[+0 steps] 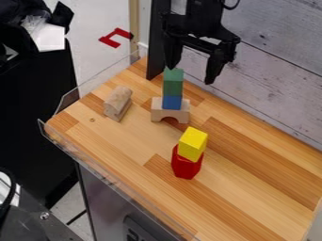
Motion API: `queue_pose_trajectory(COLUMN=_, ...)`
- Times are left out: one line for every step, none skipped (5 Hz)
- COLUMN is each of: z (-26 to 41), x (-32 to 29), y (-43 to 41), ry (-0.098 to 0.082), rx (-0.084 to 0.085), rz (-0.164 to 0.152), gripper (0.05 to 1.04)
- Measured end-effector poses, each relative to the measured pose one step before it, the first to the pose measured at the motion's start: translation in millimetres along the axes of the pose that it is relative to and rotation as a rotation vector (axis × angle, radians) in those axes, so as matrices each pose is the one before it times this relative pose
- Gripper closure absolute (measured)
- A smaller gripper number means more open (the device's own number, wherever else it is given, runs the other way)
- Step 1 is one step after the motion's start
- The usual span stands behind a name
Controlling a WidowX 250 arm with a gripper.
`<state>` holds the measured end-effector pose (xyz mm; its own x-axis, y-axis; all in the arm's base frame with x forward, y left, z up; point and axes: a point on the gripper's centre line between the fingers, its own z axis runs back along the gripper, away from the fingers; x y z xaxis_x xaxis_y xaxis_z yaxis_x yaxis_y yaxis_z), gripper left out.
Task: Move the green block from the arch to the surface of yellow block
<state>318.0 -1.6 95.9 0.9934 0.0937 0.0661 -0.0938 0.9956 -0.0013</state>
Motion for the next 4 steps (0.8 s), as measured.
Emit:
queue_pose_trajectory(z=-9.9, x=-4.29, y=0.65, ry=0.0352, rx=0.0024, rz=0.0067, gripper=0.085)
queue_pose_trajectory(z=-5.65, x=-0.07, y=5.14, ry=0.0158, rx=-0.0011, rz=0.1294, gripper=0.085)
queue_pose_trajectory(z=-6.19, x=-1.18, y=7.6, ry=0.0311, rx=0.0083, rz=0.112, gripper=0.085)
queue_pose_trajectory(z=-4.1, x=2.24, y=5.42, ry=0.0203, rx=0.0167, rz=0.0596, gripper=0.085)
